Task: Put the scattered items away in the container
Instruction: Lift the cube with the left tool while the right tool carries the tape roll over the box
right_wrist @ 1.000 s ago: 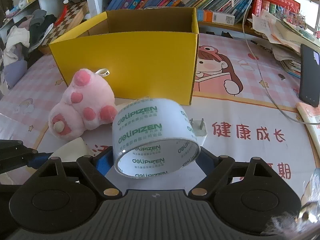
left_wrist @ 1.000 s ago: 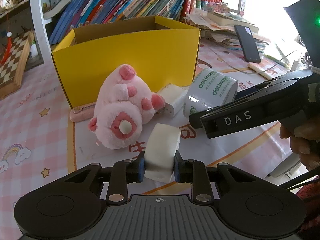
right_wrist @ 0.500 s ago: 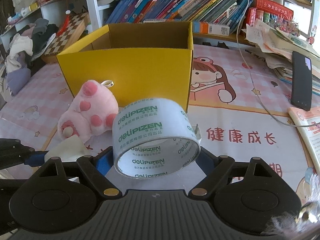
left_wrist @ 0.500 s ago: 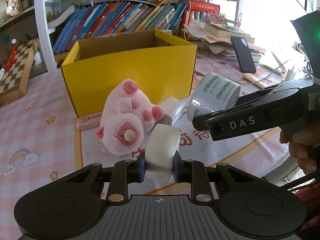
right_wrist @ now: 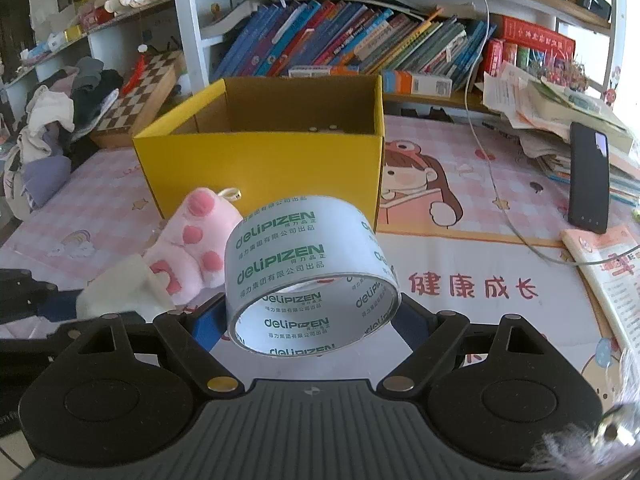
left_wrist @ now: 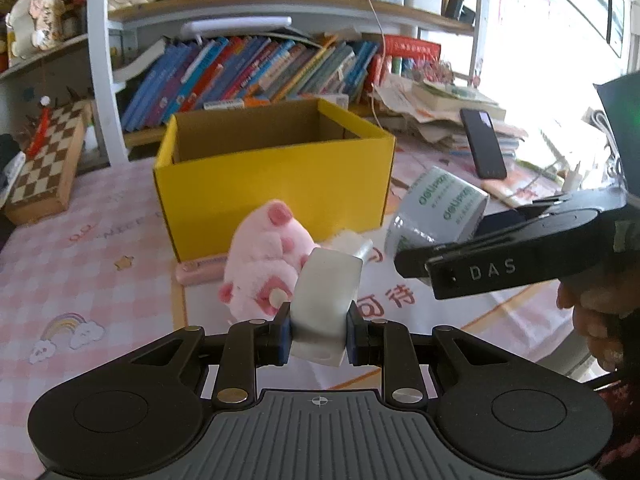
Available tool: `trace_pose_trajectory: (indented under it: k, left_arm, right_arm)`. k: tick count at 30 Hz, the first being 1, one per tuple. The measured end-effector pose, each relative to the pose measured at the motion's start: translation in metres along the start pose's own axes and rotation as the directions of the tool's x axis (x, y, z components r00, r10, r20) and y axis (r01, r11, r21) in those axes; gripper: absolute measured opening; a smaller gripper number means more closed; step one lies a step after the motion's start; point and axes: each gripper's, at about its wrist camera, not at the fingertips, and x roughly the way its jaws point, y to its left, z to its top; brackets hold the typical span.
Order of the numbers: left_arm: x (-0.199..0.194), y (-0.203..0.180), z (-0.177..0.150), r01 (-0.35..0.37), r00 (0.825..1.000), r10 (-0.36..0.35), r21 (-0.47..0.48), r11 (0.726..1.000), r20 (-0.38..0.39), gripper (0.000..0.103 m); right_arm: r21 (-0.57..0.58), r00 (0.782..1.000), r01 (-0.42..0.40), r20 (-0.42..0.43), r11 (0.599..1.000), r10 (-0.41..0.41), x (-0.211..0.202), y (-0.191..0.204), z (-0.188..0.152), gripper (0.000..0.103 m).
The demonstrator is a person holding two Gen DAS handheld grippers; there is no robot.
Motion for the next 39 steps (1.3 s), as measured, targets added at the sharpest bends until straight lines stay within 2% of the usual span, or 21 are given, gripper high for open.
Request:
trace_pose_trajectory:
  k: [14,23,32,39]
  left_arm:
    - [-0.035,0.015,0.015,-0.026,0.994,0.026,0.004,1.000,0.110,0.024]
    - [-0.046,0.024,0.041,-0.023,0.982,0.016,0.033,0.999,0.189,0.024]
    - [-0.035,0.034,0.078,-0.045,0.967,0.028,0.063,0.997,0.253,0.024]
    - [-0.002,0.041,0.109,-0.064,0.969,0.036,0.111,0.992,0.243,0.024]
  right_arm:
    - [-0.024,0.995,0.004,0.097,1.000,-0.001,-0.029,0.014,0.018,0.085]
    - [-0.055,0.987,0.012,0.163,0.998,-0.003,-0.041,0.020,0.037,0.085]
    - [-0.084,0.972,0.015,0.237,0.996,0.005,-0.036,0.014,0.078,0.085]
    - [-0.180,0.969,-0.001,0.242,0.984,0.045,-0.009,0.010,0.119,0.085]
